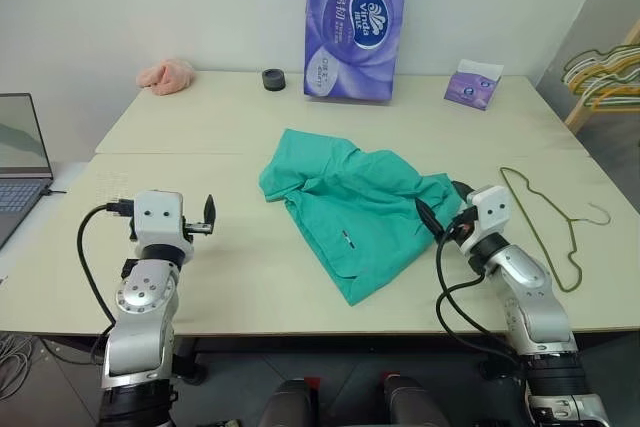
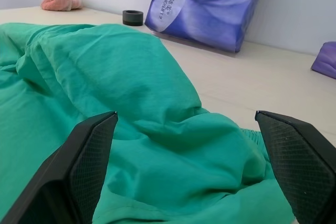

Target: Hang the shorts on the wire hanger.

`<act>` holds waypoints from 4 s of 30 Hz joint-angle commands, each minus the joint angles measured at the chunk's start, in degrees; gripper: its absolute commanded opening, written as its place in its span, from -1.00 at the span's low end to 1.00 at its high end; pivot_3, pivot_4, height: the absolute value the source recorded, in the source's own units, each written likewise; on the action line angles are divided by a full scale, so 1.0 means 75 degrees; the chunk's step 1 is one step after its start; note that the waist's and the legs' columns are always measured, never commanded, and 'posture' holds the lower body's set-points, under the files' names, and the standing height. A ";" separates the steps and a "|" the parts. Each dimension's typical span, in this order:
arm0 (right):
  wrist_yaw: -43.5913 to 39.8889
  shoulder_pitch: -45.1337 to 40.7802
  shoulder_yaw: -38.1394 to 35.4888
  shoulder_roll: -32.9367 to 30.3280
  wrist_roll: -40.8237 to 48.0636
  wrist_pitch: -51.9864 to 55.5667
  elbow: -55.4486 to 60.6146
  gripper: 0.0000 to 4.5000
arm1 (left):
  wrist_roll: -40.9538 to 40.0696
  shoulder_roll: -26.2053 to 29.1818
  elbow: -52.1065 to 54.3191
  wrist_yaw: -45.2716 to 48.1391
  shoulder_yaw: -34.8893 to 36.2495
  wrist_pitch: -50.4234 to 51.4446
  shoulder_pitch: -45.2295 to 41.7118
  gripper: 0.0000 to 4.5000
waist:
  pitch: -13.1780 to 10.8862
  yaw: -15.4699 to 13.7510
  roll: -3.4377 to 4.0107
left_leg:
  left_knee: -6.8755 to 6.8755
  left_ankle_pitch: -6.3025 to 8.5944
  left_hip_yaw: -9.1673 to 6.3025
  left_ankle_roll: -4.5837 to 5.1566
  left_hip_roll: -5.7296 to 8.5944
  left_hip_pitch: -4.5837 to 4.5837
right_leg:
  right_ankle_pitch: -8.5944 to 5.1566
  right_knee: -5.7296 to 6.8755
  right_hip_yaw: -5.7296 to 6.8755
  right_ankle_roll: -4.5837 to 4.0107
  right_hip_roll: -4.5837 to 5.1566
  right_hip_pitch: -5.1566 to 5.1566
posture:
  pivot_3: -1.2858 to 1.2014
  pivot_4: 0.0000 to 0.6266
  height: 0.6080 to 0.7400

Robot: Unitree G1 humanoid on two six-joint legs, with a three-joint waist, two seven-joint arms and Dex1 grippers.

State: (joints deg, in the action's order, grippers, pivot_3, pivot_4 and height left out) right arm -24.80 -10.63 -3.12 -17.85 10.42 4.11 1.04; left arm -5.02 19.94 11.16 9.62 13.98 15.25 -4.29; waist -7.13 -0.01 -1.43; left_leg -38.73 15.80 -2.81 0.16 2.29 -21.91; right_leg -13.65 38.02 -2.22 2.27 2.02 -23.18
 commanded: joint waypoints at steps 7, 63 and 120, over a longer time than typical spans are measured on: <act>-0.1604 0.0541 -0.0227 -0.0848 0.1665 0.1140 0.1623 0.99 | -0.1444 0.0213 0.0873 0.2523 -0.1565 0.0524 -0.0518 1.00 | -0.0001 0.0070 0.0007 | -0.0004 0.0000 0.0008 0.0002 0.0000 -0.0003 | 0.0000 -0.0005 -0.0003 0.0000 0.0000 0.0005 | -0.04 -0.72 1.00; -0.3196 -0.2353 0.2489 -0.2521 -0.2223 -0.2349 -0.1917 1.00 | -0.3102 0.3570 0.0068 0.6819 -0.1130 0.3040 -0.2824 -0.99 | -0.0008 0.0682 0.0025 | -0.0001 0.0012 0.0050 -0.0006 -0.0098 0.0003 | -0.0011 -0.0014 -0.0030 -0.0008 -0.0100 -0.0009 | -0.05 -0.75 1.00; -0.2768 -0.5014 0.3801 -0.2064 -0.2930 -0.4518 -0.4348 -1.00 | 0.0865 0.6203 -0.5543 0.7158 -0.3938 -0.4450 -0.3727 -1.00 | -0.0007 0.1288 0.0025 | -0.0033 0.0007 0.0194 -0.0021 -0.0111 -0.0205 | 0.0004 0.0143 -0.0033 -0.0025 -0.0028 -0.0320 | -0.03 -0.69 1.00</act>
State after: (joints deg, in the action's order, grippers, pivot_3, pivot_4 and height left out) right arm -40.98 -48.71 29.17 -28.54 -15.15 -34.22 -37.09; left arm 6.37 59.38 -37.07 56.69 -20.18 -26.83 -36.30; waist -7.18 9.65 -1.24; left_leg -39.02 15.85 -1.36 -0.02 1.46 -23.84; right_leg -13.61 39.04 -2.45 2.09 1.84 -25.93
